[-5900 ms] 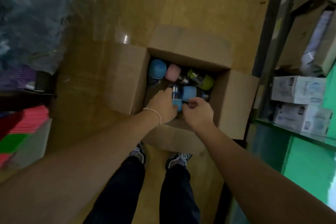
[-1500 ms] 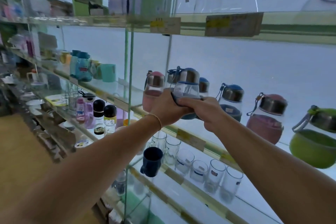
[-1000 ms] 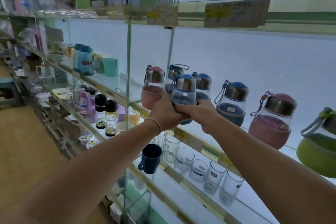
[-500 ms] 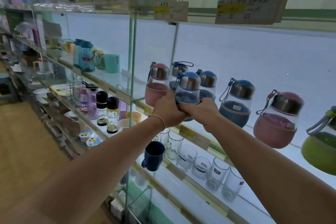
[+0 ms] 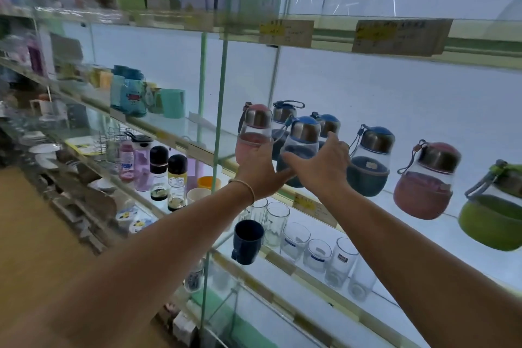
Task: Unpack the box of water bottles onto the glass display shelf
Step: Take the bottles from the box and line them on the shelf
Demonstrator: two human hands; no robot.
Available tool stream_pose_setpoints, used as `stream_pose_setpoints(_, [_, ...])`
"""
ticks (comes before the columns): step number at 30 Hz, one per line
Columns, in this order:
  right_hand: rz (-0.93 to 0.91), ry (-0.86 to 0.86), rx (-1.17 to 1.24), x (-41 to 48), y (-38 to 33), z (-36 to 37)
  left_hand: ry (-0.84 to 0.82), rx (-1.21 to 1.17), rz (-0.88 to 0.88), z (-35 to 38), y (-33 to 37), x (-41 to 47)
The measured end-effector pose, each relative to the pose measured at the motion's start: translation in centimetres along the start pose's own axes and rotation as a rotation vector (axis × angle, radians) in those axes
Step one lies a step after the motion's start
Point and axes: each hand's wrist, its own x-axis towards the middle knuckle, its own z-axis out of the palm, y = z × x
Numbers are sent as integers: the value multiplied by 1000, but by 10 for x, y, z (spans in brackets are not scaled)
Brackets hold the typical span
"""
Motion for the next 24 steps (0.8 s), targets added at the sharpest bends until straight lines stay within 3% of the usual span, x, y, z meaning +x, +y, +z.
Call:
stream_pose_setpoints(8, [-152,98,-54,-29,-46,17,35,78,-41,-55,-13,-21])
stream_pose_setpoints(24, [-248,-263,134,-112,-157,148,191,178,-405,-210,-157,-116])
